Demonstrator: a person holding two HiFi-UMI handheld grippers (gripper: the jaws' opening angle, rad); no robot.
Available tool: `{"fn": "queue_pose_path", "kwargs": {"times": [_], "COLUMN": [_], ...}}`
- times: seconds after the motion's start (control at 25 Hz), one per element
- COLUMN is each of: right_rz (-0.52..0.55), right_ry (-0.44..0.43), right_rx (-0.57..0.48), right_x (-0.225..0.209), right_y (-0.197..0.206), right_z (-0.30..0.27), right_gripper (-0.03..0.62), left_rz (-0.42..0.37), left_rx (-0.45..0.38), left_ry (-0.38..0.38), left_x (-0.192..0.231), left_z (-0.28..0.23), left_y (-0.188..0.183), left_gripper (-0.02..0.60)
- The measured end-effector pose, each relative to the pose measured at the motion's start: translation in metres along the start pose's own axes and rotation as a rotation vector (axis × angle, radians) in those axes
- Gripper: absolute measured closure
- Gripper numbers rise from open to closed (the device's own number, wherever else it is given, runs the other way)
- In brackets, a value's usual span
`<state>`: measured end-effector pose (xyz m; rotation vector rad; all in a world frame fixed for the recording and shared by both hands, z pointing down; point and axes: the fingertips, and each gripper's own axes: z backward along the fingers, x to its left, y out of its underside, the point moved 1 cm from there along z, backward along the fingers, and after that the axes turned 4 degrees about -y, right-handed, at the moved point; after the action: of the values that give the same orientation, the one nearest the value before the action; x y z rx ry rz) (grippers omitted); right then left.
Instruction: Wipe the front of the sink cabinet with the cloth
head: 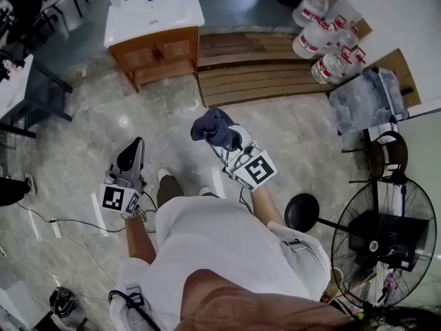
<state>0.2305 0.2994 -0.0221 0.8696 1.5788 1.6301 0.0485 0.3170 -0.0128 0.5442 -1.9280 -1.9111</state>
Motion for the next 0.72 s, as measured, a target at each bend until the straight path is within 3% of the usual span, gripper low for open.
{"fn": "queue_pose_path", "kwargs": {"times": [0.28, 0.72], "right_rz": [-0.012, -0.048], "right_ry": [0.010, 0.086], "right_rx": [0.003, 0.051], "right_x": [-0.039, -0.123], "right_y": [0.015, 0.022], "right_z": [-0.078, -0.272], "right_gripper": [0.511, 0.510], "left_rz": [0.002, 0.040], "left_rx": [-0.009, -0.001], "left_ry": [0.022, 0.109], "left_x": [0.081, 0.277], "left_z": [-0.052, -0.161], "left_y": [0.012, 0.022], "left_gripper": [0.581, 0.581]}}
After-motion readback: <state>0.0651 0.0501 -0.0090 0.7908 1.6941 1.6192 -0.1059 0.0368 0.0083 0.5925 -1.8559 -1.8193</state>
